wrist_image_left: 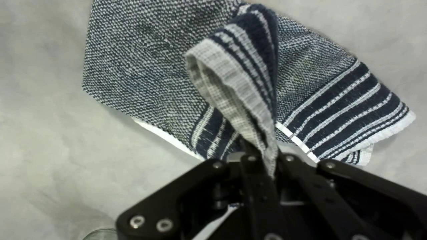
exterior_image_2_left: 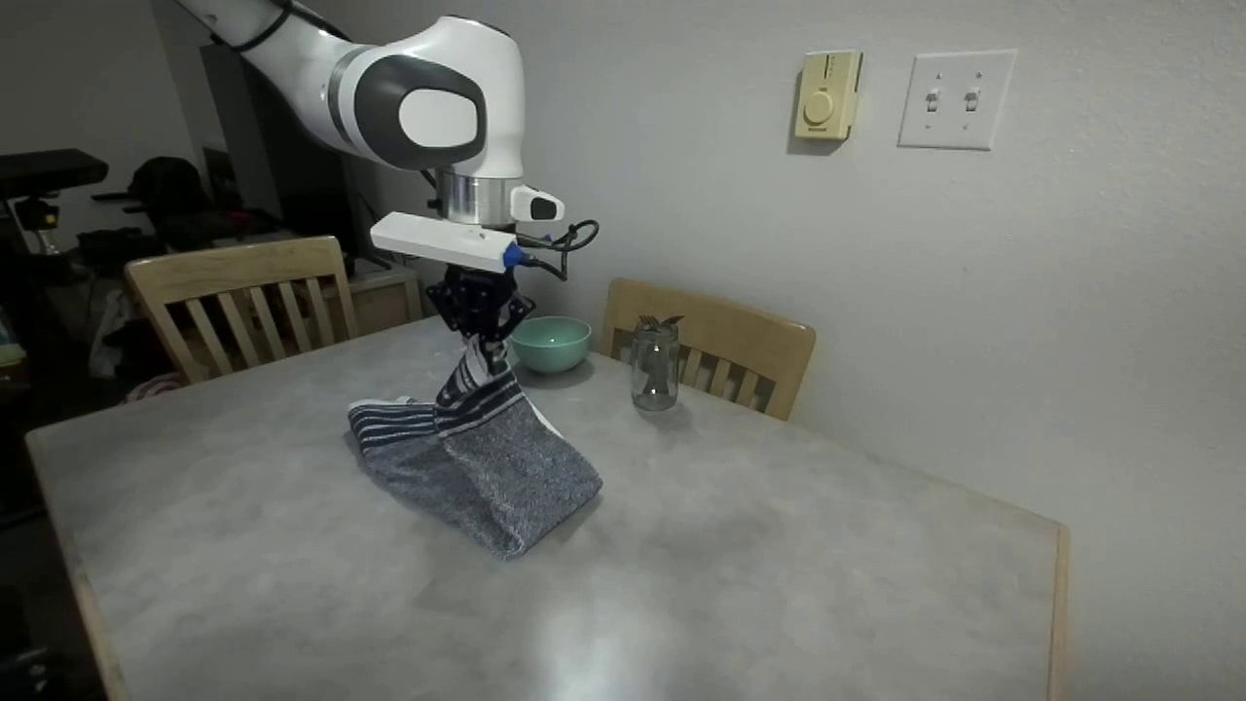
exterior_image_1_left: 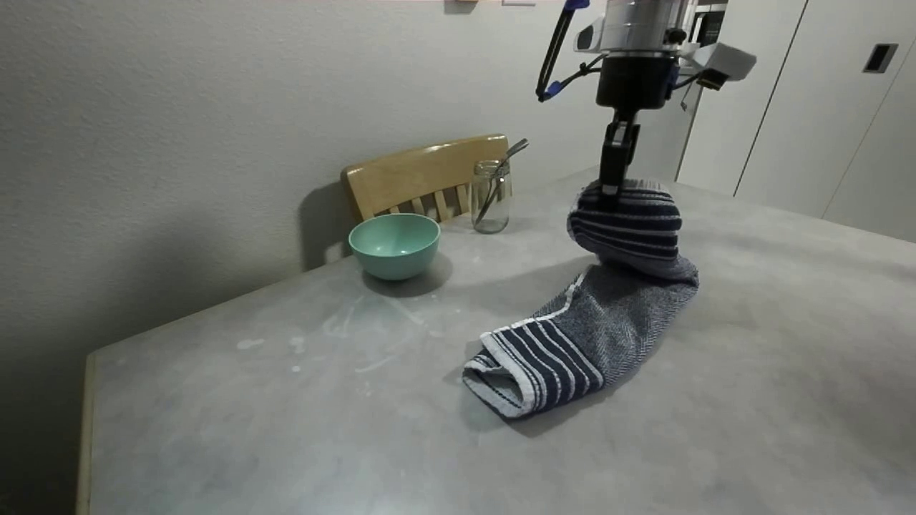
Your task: Fold the towel
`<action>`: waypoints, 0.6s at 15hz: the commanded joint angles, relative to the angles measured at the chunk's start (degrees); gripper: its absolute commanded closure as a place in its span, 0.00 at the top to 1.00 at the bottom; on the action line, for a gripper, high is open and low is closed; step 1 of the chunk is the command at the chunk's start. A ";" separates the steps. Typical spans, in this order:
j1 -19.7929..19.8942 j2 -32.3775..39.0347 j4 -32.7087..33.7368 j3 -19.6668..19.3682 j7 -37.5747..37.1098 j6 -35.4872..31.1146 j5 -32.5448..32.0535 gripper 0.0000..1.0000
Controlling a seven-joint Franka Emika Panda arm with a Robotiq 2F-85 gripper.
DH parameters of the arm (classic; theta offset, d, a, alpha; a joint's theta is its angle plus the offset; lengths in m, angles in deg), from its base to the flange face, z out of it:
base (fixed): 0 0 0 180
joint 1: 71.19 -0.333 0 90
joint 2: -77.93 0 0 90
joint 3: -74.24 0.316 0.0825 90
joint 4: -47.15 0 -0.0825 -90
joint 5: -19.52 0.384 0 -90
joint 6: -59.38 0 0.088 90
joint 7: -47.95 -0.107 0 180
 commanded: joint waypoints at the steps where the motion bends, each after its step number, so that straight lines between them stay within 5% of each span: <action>1: -0.30 0.00 0.09 -0.31 0.06 0.11 0.13 0.07; 9: -3.45 -0.99 0.67 -0.58 -3.18 -0.09 -4.70 0.02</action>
